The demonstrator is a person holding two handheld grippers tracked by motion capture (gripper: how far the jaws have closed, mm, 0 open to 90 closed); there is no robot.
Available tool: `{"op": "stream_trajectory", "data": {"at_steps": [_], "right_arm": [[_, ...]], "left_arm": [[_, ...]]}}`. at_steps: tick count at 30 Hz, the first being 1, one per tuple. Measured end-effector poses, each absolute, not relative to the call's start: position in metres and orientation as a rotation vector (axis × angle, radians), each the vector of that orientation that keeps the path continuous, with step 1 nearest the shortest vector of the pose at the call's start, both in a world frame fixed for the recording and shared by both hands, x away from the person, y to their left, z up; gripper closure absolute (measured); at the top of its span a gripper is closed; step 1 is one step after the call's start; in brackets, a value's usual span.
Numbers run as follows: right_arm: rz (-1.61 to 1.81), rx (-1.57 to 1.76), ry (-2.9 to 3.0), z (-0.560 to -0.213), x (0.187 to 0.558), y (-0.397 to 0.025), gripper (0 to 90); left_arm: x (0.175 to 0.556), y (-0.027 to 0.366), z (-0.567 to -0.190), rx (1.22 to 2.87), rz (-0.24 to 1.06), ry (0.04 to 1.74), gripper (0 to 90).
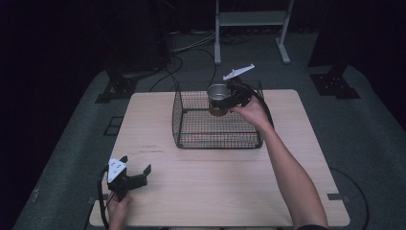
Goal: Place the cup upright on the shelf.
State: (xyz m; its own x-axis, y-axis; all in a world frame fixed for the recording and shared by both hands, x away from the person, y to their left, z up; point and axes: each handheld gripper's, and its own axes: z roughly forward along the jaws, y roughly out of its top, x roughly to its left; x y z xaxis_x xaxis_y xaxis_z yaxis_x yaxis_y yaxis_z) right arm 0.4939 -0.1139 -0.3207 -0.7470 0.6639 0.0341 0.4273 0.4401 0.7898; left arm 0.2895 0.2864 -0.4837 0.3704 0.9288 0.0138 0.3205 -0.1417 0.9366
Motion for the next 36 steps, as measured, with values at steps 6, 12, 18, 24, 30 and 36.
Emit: {"op": "stream_trajectory", "data": {"at_steps": [6, 12, 18, 24, 30, 36], "right_arm": [[1.225, 0.975, 2.399, -0.318, 0.501, -0.107, 17.9], [1.191, 1.000, 2.405, -0.331, 0.513, -0.100, 17.9], [1.167, 1.022, 2.424, -0.343, 0.519, -0.095, 17.9], [1.158, 1.048, 2.435, -0.353, 0.525, -0.094, 17.8], [1.141, 1.055, 2.465, -0.365, 0.529, -0.093, 17.8], [1.109, 1.069, 2.482, -0.373, 0.532, -0.091, 17.8]], "left_arm": [[0.289, 0.287, -0.483, 1.675, 0.793, 1.123, 0.0], [0.290, 0.287, -0.484, 1.676, 0.792, 1.123, 0.0], [0.290, 0.286, -0.484, 1.674, 0.789, 1.127, 0.0], [0.290, 0.286, -0.484, 1.675, 0.789, 1.126, 0.0], [0.291, 0.286, -0.484, 1.683, 0.797, 1.123, 0.0], [0.289, 0.286, -0.484, 1.683, 0.791, 1.107, 0.0]]}}
